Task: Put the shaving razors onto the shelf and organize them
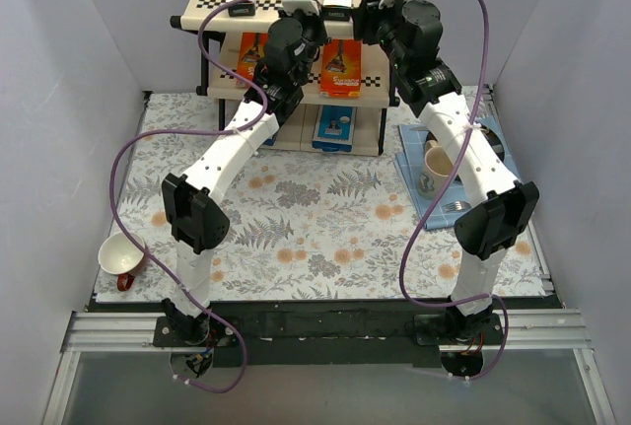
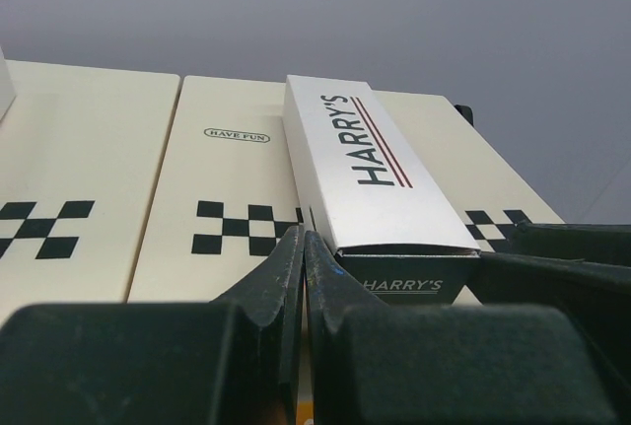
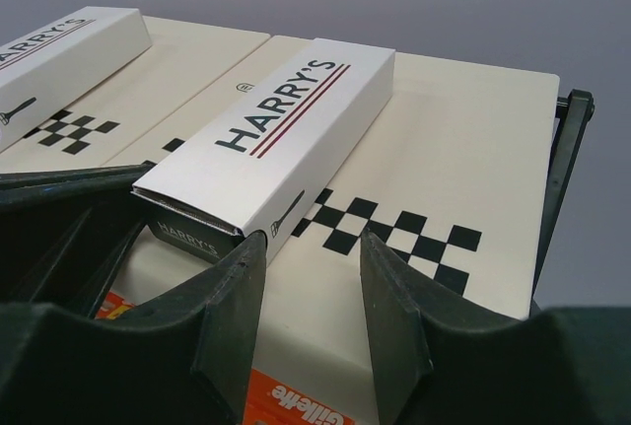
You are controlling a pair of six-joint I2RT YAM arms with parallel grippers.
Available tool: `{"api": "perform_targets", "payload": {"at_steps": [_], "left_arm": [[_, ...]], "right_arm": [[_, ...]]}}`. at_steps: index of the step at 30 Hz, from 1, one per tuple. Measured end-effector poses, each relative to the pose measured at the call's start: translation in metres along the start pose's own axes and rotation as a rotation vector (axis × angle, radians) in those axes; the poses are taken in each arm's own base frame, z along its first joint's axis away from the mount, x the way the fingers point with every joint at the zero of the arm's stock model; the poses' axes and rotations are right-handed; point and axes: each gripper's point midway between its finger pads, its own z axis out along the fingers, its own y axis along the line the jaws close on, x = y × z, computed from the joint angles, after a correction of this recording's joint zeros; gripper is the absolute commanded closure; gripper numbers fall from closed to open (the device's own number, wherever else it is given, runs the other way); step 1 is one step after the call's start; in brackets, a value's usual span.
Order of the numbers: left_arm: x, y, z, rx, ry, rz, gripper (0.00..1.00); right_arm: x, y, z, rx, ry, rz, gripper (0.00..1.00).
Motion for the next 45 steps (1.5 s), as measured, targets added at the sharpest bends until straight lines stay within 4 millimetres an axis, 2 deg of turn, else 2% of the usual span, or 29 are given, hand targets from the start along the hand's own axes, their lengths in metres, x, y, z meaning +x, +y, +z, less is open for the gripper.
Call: {"api": "perform_targets", "payload": {"at_steps": [4, 7, 8, 9, 10, 11, 12, 15, 18, 20, 21, 23, 25, 31, 34, 36, 45], "left_arm": [[-0.001, 0.002, -0.005, -0.025, -0.003, 0.014, 0.99], [-0.008, 0.005, -0.02, -0.018, -0.004, 0.047, 0.92], [-0.015, 0.005, -0.026, -0.007, -0.019, 0.056, 0.86], [-0.024, 0.006, -0.033, 0.007, -0.033, 0.067, 0.73], [-0.036, 0.007, -0.041, 0.018, -0.051, 0.078, 0.58], [-0.053, 0.009, -0.047, 0.027, -0.08, 0.087, 0.48], [-0.072, 0.011, -0.053, 0.035, -0.116, 0.093, 0.27], [-0.137, 0.031, -0.07, 0.014, -0.232, 0.117, 0.02], [-0.194, 0.071, -0.082, -0.062, -0.333, 0.144, 0.02], [-0.211, 0.097, -0.086, -0.104, -0.352, 0.167, 0.02], [-0.214, 0.11, -0.086, -0.122, -0.345, 0.181, 0.02], [-0.208, 0.127, -0.084, -0.144, -0.316, 0.198, 0.02], [-0.191, 0.136, -0.079, -0.154, -0.265, 0.206, 0.02], [-0.117, 0.141, -0.065, -0.141, -0.098, 0.198, 0.02], [-0.095, 0.143, -0.061, -0.135, -0.054, 0.181, 0.02], [-0.087, 0.145, -0.059, -0.137, -0.039, 0.171, 0.02], [-0.081, 0.146, -0.051, -0.137, -0.056, 0.132, 0.02]], "right_arm": [[0.001, -0.002, -0.005, 0.024, 0.005, -0.021, 0.45], [-0.003, -0.013, -0.017, 0.091, 0.006, -0.043, 0.43], [-0.005, -0.016, -0.02, 0.11, 0.004, -0.05, 0.43], [-0.01, -0.021, -0.025, 0.134, -0.003, -0.062, 0.43], [-0.015, -0.025, -0.029, 0.156, -0.011, -0.071, 0.43], [-0.022, -0.029, -0.032, 0.175, -0.024, -0.079, 0.43], [-0.028, -0.032, -0.035, 0.191, -0.036, -0.086, 0.43], [-0.044, -0.037, -0.043, 0.219, -0.07, -0.1, 0.42], [-0.055, -0.039, -0.048, 0.227, -0.094, -0.109, 0.41], [-0.058, -0.039, -0.051, 0.227, -0.099, -0.115, 0.41], [-0.058, -0.04, -0.052, 0.227, -0.098, -0.119, 0.41], [-0.056, -0.04, -0.053, 0.227, -0.095, -0.123, 0.4], [-0.053, -0.04, -0.053, 0.224, -0.089, -0.126, 0.4], [-0.043, -0.04, -0.053, 0.222, -0.066, -0.134, 0.39], [-0.038, -0.042, -0.053, 0.222, -0.056, -0.136, 0.39], [-0.037, -0.043, -0.053, 0.224, -0.055, -0.138, 0.39], [-0.038, -0.046, -0.056, 0.226, -0.053, -0.144, 0.38]]}}
